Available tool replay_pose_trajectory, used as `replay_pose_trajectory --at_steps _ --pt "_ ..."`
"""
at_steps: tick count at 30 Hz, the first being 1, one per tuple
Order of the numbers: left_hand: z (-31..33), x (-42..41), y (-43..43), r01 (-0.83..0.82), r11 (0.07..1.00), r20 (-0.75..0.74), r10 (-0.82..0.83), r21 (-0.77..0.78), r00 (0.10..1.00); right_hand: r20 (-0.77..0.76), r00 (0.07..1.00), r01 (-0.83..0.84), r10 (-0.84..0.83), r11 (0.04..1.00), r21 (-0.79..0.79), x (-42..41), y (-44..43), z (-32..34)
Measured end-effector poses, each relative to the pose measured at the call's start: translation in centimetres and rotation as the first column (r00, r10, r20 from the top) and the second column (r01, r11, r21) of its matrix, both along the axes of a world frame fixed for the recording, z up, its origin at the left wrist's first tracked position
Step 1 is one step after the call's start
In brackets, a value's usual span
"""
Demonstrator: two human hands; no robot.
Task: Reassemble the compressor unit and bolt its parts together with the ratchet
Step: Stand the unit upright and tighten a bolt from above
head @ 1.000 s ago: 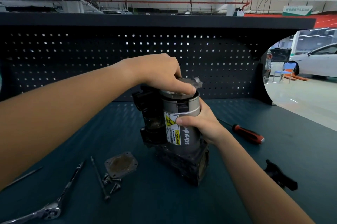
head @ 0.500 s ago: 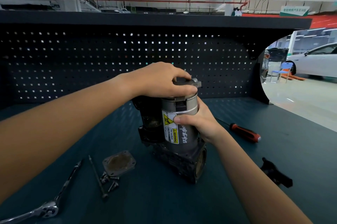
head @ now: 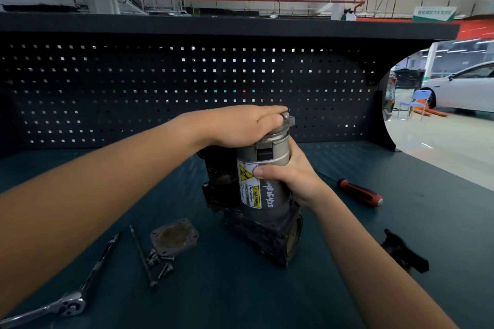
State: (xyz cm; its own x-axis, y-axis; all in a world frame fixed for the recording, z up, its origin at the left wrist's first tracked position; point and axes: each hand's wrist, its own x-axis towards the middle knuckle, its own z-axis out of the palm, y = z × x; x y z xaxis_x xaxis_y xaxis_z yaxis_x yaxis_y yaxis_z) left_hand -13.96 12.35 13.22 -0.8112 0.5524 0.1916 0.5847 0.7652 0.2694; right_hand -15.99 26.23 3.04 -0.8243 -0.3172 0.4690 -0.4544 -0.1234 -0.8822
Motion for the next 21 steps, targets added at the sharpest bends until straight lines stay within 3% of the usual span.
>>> replay_pose_trajectory --at_steps 3,7,13,18,21 --pt "0.2 0.1 0.3 -0.030 0.999 -0.042 0.029 -0.027 0.999 -0.006 1.000 -0.008 0.008 1.000 -0.015 0.0 -0.1 0.1" --pt "-1.3 0.8 0.3 -0.052 0.997 -0.185 0.063 0.064 0.981 0.023 1.000 -0.016 0.016 1.000 -0.017 -0.2 0.0 -0.2" --pt "-1.2 0.7 0.6 -0.065 0.993 -0.156 0.080 0.099 0.984 -0.031 0.999 0.021 -0.021 1.000 -0.008 0.2 0.1 0.0" --pt "-1.4 0.9 0.5 -0.096 0.992 -0.202 0.110 0.076 0.973 -0.376 0.904 0.259 -0.205 0.961 0.097 1.9 0.0 0.0" --pt "-1.5 1.0 0.5 -0.080 0.993 -0.196 0.095 0.083 0.976 -0.468 0.852 0.360 -0.234 0.911 0.200 2.4 -0.2 0.3"
